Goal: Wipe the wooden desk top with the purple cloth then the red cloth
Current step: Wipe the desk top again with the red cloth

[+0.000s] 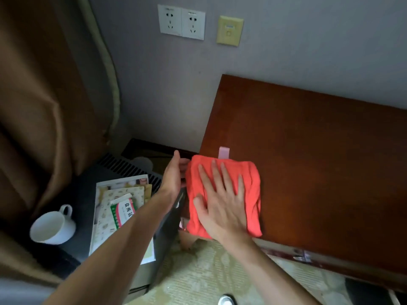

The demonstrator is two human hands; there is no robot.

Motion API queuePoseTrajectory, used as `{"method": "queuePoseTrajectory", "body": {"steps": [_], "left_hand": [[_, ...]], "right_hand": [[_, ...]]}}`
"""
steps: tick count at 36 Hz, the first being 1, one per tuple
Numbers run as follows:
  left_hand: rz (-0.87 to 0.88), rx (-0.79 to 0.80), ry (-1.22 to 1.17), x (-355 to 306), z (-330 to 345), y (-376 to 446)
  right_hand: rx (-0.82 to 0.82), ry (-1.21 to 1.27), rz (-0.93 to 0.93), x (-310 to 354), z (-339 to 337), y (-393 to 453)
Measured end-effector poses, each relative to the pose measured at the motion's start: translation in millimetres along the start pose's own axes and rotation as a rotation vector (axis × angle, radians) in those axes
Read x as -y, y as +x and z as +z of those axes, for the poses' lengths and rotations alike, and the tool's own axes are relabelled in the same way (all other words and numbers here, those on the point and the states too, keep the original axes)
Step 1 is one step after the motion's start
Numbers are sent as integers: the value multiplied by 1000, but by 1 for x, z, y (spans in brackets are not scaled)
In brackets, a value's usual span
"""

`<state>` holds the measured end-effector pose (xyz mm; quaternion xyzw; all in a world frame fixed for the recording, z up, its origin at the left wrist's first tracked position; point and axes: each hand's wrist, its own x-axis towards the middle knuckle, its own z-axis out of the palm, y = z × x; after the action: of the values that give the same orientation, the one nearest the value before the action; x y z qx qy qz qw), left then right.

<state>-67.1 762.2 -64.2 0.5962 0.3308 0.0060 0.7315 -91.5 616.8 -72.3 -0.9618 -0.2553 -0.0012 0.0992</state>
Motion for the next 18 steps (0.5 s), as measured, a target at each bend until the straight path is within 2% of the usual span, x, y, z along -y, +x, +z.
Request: {"method": "queuePoseTrajectory", "body": {"steps": [5,8,12,15,18], "left_hand": [[-1,42,87,-3,-20,-16],[43,33,119,-6,-20,-17],[158,-11,307,1,-15,-3],[226,-69,396,-1,-5,10],[264,-111,498,-7,11,30]], "right_hand": [[-13,9,109,24,8,-16],[-12,17,95,17,4,-1],[41,39,87,-11,-2,58],[17,65,114,-35,-1,116],[-1,43,65,-56,1,167]]}}
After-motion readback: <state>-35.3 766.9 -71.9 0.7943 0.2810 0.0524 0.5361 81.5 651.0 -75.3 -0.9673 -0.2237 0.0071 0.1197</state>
